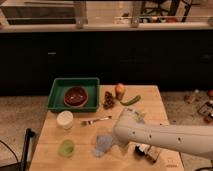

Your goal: Wipe table surface with towel

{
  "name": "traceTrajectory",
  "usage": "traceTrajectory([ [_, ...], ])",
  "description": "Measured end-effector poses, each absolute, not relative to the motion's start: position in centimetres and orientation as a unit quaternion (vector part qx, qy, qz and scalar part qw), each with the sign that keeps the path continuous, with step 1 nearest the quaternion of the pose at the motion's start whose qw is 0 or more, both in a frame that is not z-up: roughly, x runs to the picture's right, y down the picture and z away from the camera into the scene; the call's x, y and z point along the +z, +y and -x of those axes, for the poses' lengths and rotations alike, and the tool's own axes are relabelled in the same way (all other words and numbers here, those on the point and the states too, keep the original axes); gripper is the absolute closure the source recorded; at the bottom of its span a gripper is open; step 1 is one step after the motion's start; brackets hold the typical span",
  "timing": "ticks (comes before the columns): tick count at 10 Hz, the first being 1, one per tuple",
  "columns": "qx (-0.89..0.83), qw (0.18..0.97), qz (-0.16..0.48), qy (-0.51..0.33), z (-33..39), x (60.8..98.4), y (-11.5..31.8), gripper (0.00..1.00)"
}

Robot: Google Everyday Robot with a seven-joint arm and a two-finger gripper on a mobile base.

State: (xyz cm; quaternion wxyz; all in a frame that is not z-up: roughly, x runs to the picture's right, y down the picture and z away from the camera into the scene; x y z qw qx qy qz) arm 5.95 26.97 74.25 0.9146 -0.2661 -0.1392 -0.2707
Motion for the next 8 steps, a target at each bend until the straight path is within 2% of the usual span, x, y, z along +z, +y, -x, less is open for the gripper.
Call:
traceTrajectory([
  [8,-0.244,0.917,0.273,-0.160,-4.0,74.8,27.1,0.20],
])
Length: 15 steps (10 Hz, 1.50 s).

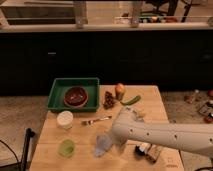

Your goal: Wipe table surface with towel

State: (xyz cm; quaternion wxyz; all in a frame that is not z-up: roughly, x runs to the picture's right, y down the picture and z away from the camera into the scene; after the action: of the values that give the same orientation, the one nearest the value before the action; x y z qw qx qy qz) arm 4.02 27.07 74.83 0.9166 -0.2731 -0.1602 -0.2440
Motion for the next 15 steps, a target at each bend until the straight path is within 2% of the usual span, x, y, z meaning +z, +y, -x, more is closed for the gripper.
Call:
traceTrajectory([
  [5,-0.216,0.903,0.294,-0.227,-0.9,75.7,27.4,0.20],
  [15,-0.167,0.902,0.320,-0.237,-1.4,78.9,27.9,0.20],
])
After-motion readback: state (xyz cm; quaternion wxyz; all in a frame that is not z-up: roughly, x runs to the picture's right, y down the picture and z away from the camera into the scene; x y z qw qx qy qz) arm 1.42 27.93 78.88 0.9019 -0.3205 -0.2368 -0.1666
